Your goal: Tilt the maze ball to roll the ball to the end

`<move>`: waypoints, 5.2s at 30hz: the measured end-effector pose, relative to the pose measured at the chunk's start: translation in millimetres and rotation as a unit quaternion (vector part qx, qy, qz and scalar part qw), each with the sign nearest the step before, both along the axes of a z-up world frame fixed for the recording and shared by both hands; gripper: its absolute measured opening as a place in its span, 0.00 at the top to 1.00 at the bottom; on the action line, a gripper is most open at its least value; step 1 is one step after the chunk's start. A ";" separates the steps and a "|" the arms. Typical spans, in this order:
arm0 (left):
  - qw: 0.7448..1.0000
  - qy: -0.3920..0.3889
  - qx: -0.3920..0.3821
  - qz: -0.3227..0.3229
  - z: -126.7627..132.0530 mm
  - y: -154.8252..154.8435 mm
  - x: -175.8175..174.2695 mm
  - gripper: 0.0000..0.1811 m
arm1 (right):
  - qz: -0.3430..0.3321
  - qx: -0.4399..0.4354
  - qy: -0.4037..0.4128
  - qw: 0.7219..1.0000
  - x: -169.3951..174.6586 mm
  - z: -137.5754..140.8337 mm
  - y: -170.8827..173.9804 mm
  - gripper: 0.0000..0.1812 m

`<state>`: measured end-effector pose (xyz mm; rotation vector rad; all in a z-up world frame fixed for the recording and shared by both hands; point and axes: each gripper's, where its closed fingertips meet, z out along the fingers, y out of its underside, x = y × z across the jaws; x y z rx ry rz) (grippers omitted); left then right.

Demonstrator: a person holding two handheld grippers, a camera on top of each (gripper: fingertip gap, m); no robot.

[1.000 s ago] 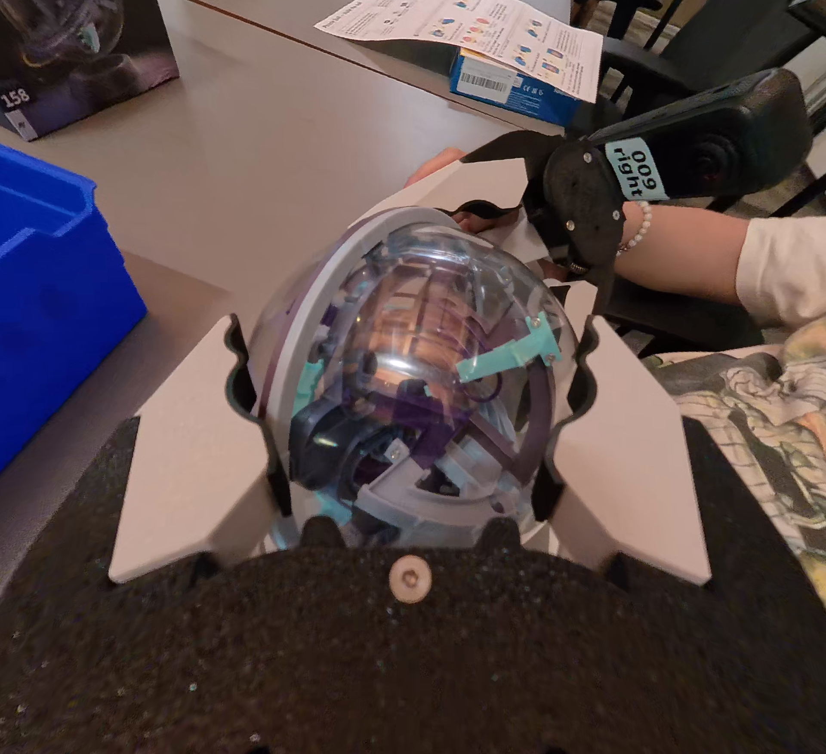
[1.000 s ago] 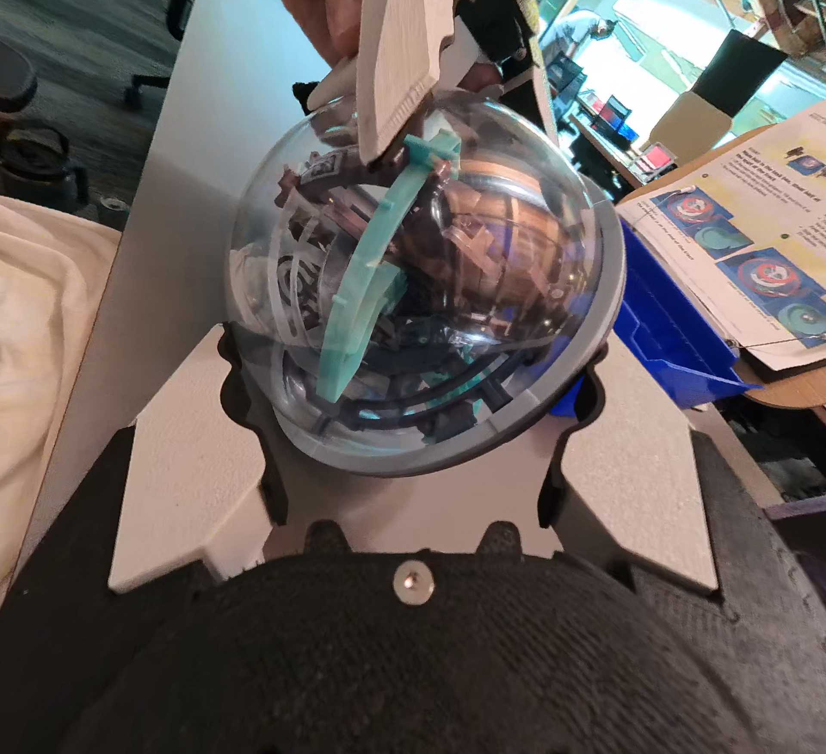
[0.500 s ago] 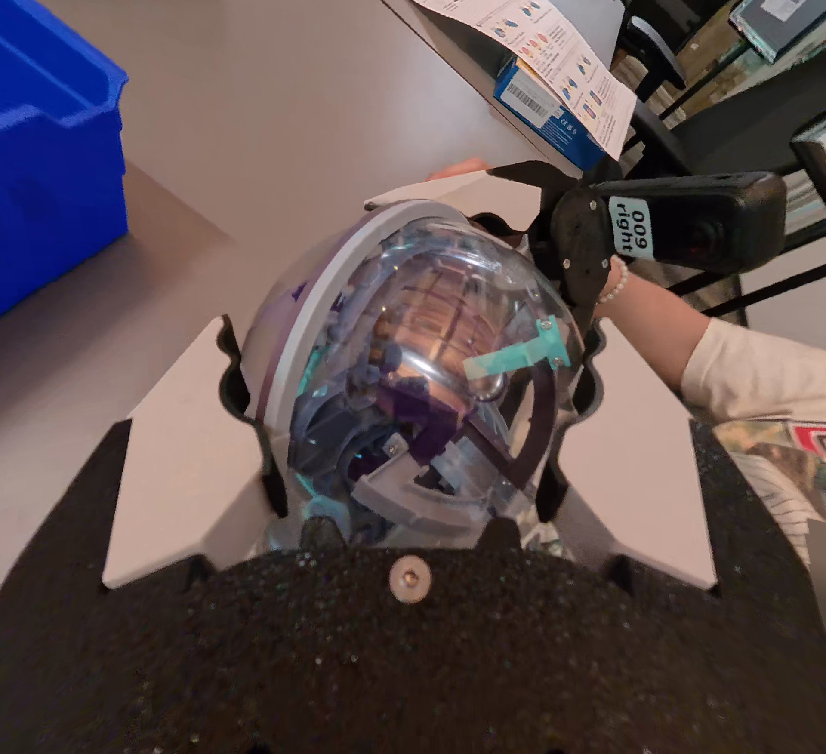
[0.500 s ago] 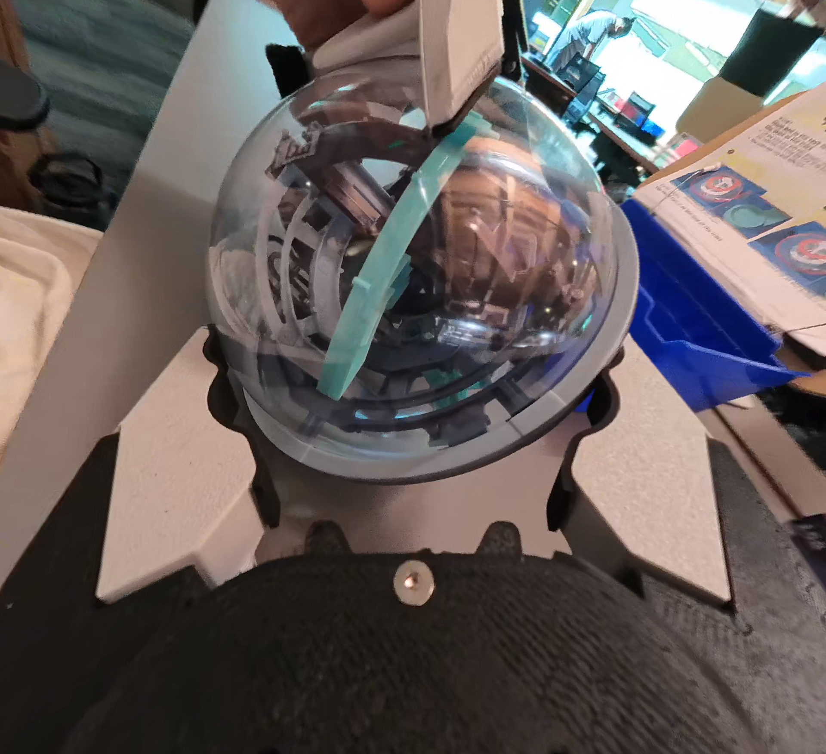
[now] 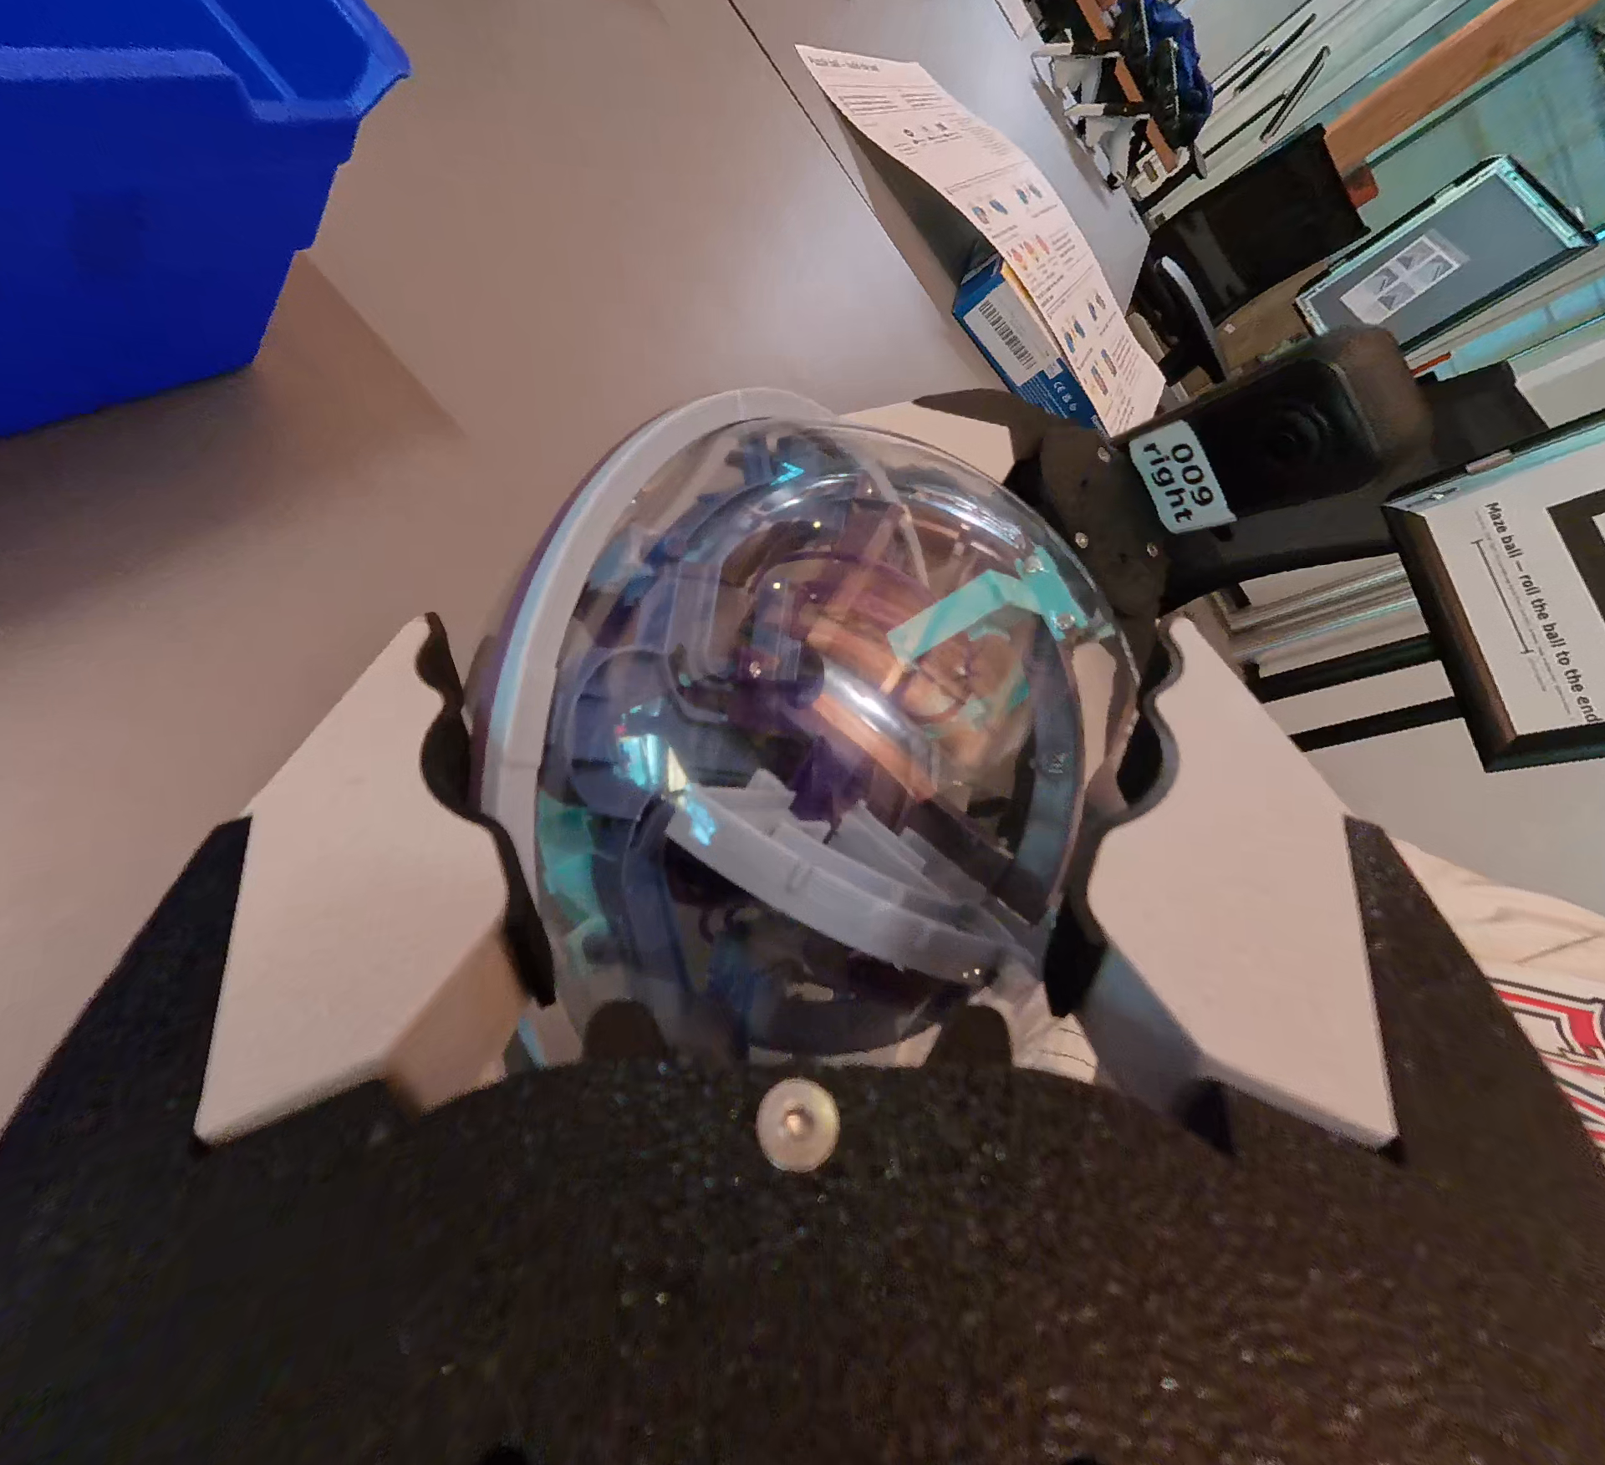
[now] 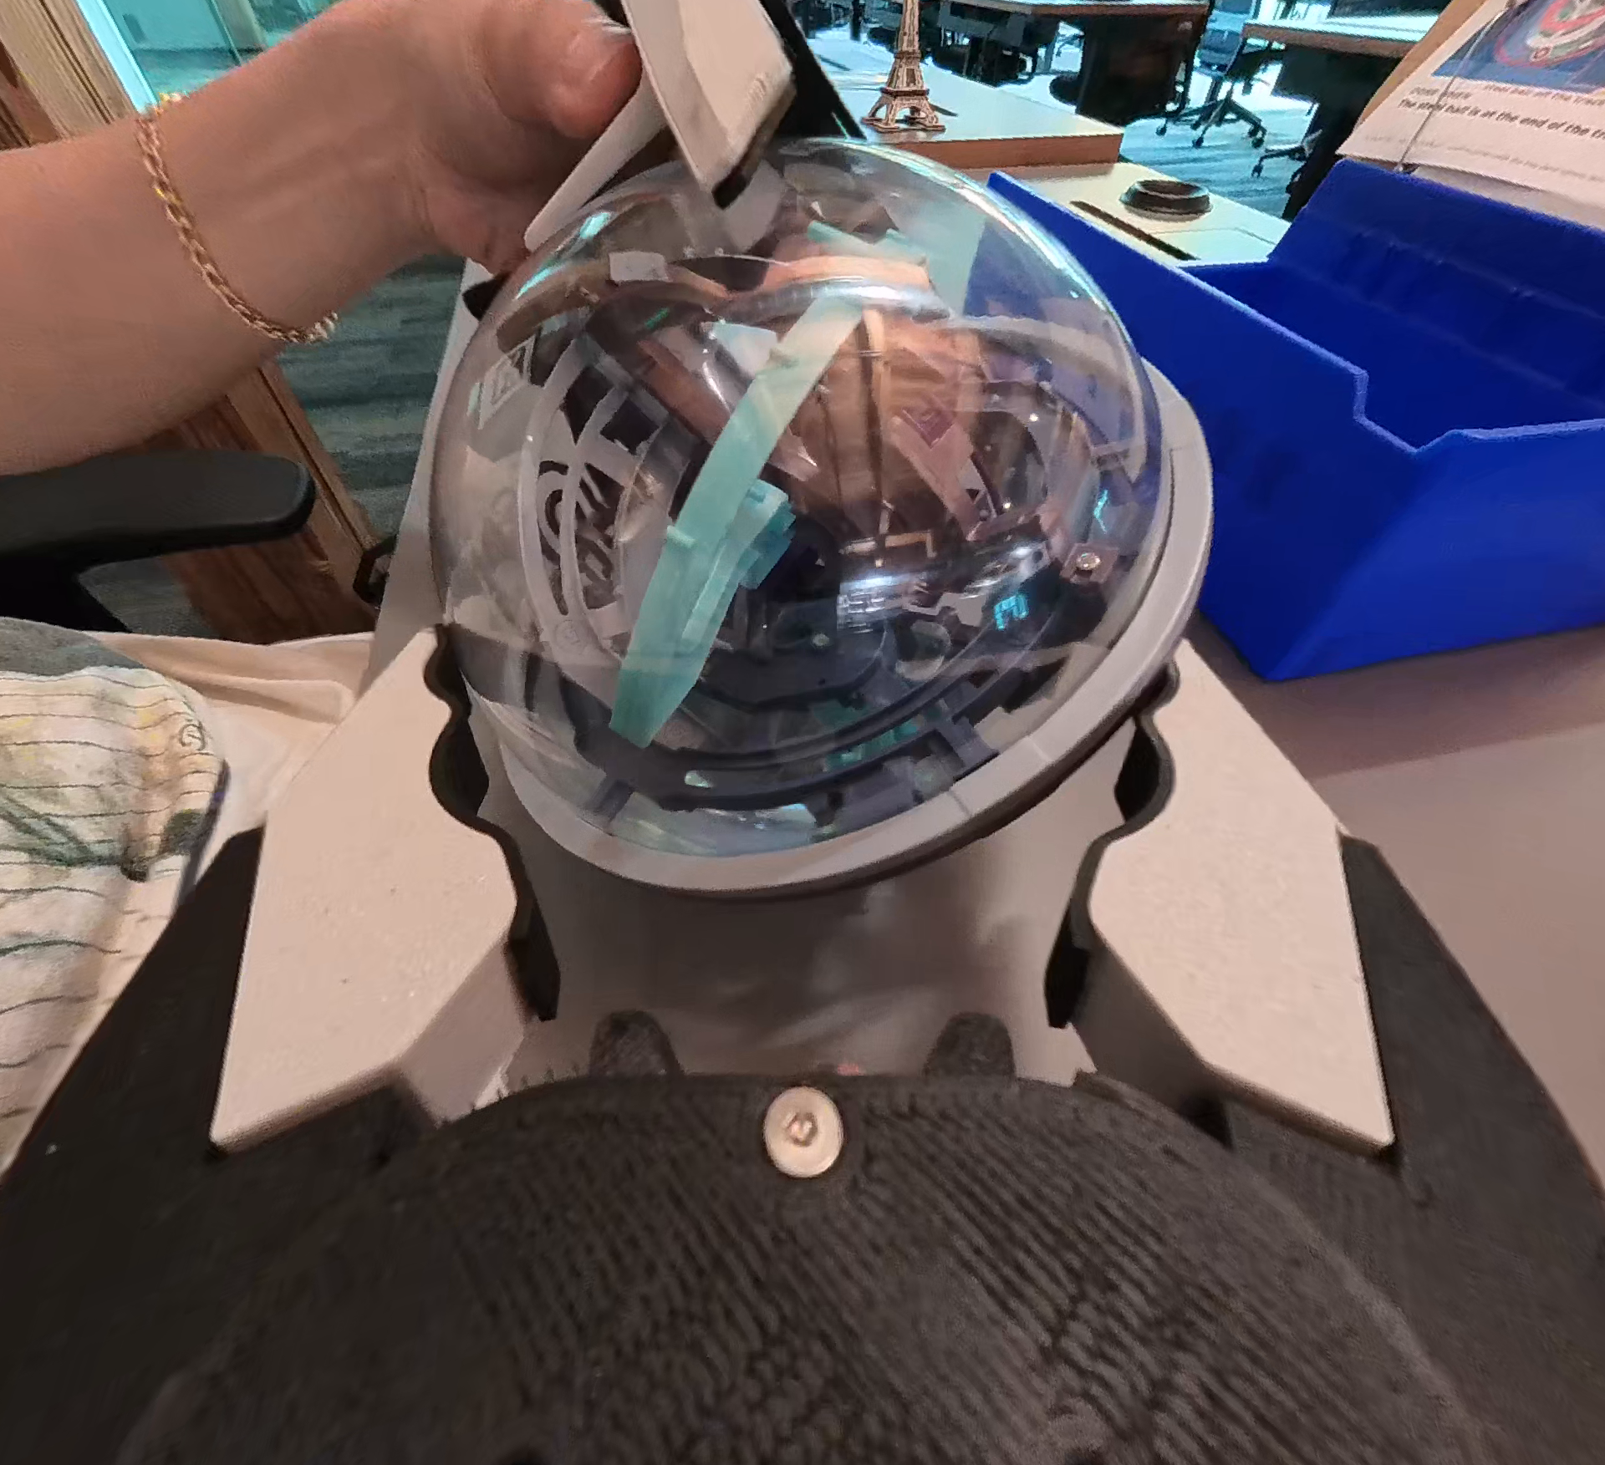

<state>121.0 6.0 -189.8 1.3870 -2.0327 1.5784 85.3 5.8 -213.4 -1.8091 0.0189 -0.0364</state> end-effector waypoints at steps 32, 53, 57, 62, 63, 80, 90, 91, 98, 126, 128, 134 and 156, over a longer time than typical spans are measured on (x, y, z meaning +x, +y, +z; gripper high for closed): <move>0.997 -0.067 -0.034 -0.007 3.4 14.0 -6.7 0.20 | -0.012 0.022 -0.010 1.000 4.9 4.6 -0.6 0.22; 0.998 -0.038 -0.041 0.000 2.1 17.3 -2.1 0.20 | -0.040 0.057 -0.128 0.989 1.3 22.8 1.0 0.26; 0.998 -0.019 -0.047 -0.028 1.0 16.6 -12.8 0.21 | -0.041 0.033 -0.154 0.987 -9.6 19.0 -0.7 0.27; 0.999 -0.017 -0.027 -0.032 1.5 6.8 -12.7 0.21 | -0.032 0.014 -0.197 0.980 -12.5 20.7 -7.7 0.27; 0.999 -0.018 -0.023 -0.033 1.8 4.1 -11.9 0.21 | -0.029 0.014 -0.211 0.977 -13.4 22.7 -7.7 0.26; 0.991 -0.118 0.014 -0.064 3.0 -8.5 -10.4 0.19 | -0.027 0.064 -0.081 0.994 4.6 16.6 -20.1 0.24; 0.993 -0.079 0.073 -0.046 1.6 -12.2 -8.1 0.19 | -0.024 0.028 -0.084 0.996 4.3 17.4 -24.0 0.26; 0.993 -0.073 0.076 -0.044 1.4 -12.2 -7.2 0.19 | -0.027 0.028 -0.106 0.994 4.7 21.3 -24.8 0.26; 0.995 -0.049 0.080 -0.045 0.5 -14.0 -2.1 0.19 | 0.008 0.043 -0.204 0.978 -2.7 35.9 -24.3 0.33; 0.955 -0.245 -0.107 -0.128 28.4 3.5 -24.4 0.18 | 0.010 0.070 -0.104 0.992 6.3 31.9 -17.8 0.28; 0.946 -0.284 -0.073 -0.138 23.1 5.5 -25.8 0.22 | 0.010 0.068 -0.104 0.992 5.8 31.7 -17.9 0.28; 0.925 -0.339 0.066 -0.159 3.9 0.8 -22.7 0.22 | 0.004 0.062 -0.100 0.993 7.4 31.4 -16.7 0.28; 0.841 -0.481 0.225 -0.102 24.8 -6.4 -11.2 0.13 | -0.044 -0.038 -0.200 0.978 14.2 11.7 -4.7 0.13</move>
